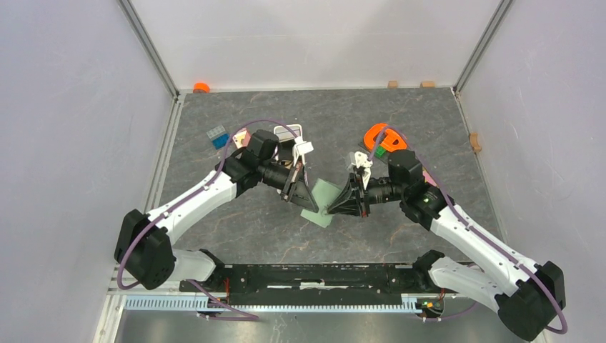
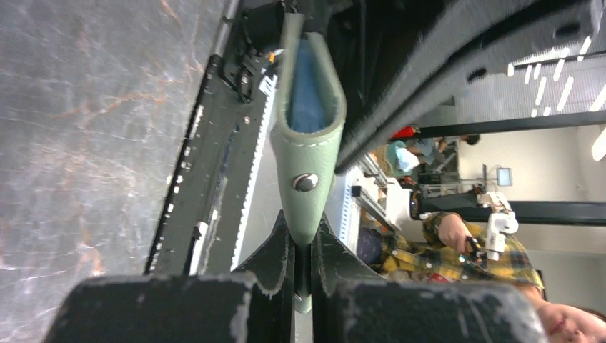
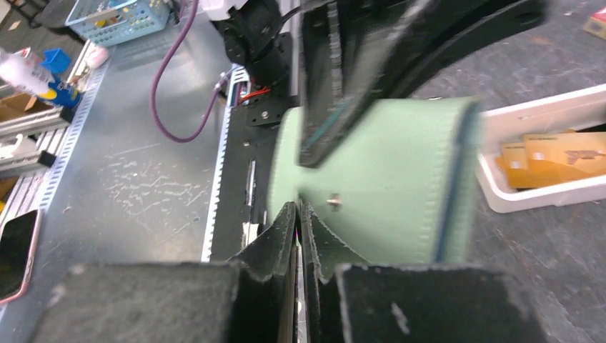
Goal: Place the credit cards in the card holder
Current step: Open the card holder at the center of the board.
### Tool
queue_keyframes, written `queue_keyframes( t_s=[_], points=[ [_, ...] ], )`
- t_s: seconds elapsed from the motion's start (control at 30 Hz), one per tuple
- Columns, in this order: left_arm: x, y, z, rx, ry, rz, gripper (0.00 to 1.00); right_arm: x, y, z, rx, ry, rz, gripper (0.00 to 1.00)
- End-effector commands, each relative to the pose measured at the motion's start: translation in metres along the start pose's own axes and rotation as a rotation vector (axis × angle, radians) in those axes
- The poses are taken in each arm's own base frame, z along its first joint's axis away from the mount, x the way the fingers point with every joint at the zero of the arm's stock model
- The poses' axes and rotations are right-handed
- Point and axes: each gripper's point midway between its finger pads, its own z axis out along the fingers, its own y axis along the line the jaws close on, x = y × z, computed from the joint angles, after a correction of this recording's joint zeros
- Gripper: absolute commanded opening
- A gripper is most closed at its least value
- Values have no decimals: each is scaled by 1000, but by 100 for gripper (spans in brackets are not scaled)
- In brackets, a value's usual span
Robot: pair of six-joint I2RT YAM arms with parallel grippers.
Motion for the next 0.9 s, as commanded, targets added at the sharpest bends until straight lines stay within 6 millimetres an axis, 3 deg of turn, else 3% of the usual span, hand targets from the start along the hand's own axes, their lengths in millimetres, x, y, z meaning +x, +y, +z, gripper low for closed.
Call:
queue_keyframes(
  t_s=[0.0, 0.17, 0.33, 0.43, 0.47, 0.53, 0.6, 0.7, 0.87],
  points=[
    [-32, -4, -9, -26, -112, 92, 2, -2, 30, 6, -138, 21, 15, 8],
    [-33, 0, -9, -40, -120, 84, 2, 0, 32, 9, -148, 37, 10, 0],
    [-40, 7, -15, -84, -158, 82, 2, -5, 31, 8, -120, 45, -16, 2],
    [-46, 20, -22, -186, -205, 100, 2, -15, 19, 5, -21, 24, -42, 38],
    [-47, 25, -26, -232, -219, 108, 2, -20, 9, 4, 44, 9, -44, 54],
    [-51, 36, -33, -324, -260, 119, 2, -30, -18, -2, 228, -29, -26, 76],
    [-54, 40, -38, -371, -297, 133, 2, -33, -51, -12, 440, -54, 31, 85],
    [-55, 37, -40, -367, -343, 145, 2, -20, -89, -24, 660, -65, 165, 93],
    [-55, 35, -38, -338, -357, 135, 2, -3, -96, -2, 616, -103, 275, 98]
  ],
)
